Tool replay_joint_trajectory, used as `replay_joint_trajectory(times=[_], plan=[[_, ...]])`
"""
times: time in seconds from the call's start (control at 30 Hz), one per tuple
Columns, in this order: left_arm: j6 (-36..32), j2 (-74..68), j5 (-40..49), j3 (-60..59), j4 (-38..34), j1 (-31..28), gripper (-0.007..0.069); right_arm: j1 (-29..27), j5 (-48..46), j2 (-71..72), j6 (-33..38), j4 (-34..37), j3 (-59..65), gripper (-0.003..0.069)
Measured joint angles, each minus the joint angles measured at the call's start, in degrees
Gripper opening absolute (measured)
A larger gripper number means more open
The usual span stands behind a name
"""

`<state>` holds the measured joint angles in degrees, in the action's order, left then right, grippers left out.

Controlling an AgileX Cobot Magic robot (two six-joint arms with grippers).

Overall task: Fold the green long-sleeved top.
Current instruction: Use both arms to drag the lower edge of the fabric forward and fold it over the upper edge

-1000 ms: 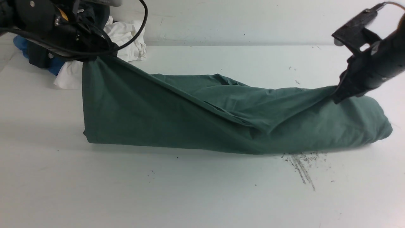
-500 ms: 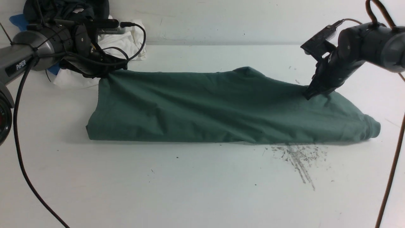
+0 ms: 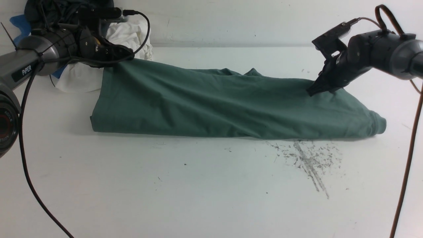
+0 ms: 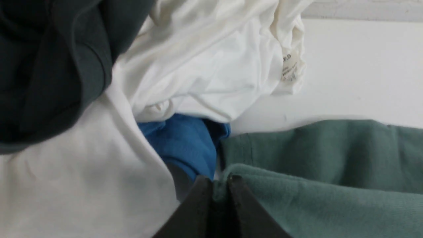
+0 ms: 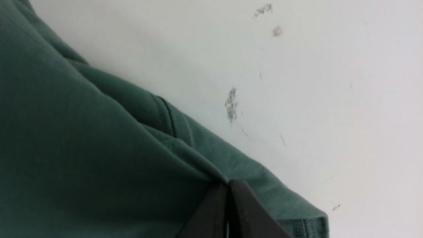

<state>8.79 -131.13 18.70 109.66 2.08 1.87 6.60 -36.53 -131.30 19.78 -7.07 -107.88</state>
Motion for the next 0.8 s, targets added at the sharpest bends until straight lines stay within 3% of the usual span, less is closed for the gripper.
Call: replay_joint_trajectory(times=[0.2,0.3,0.47,0.53,0.57,0.63,0.7,0.8], plan=[[0.00,-1.00,-6.01,0.06,0.00,-0.20,0.0020,0.00,6.88,-0.55,-2.38,-0.33,0.00,-0.0010],[-0.23,-2.87,-8.28,0.19,0.00,-0.58,0.0038,0.00,10.47,-1.85,-3.53,-0.38,-0.18,0.0029],[-1.77,-4.27,-7.35,0.13,1.12,-0.69,0.0232,0.00,10.99,-2.75,-7.22,-2.71,-0.18,0.0157],[-2.45,-2.90,-5.55,0.13,2.12,-0.69,0.0337,0.00,9.89,-1.77,-8.89,-4.59,-0.18,0.0209],[-2.51,-2.70,-4.98,0.13,2.25,-0.69,0.0347,0.00,9.74,-1.61,-9.05,-4.82,-0.18,0.0216],[-3.24,1.77,1.27,0.08,3.55,-0.69,0.0439,0.00,5.81,2.03,-11.73,-6.79,-0.13,0.0278],[-3.29,3.86,5.12,0.08,3.73,-0.69,0.0447,0.00,3.35,4.30,-13.03,-6.91,-0.13,0.0297],[-3.77,9.66,17.59,0.73,3.03,-0.10,0.0360,0.00,-7.12,10.08,-14.43,-3.26,-0.48,0.0282]])
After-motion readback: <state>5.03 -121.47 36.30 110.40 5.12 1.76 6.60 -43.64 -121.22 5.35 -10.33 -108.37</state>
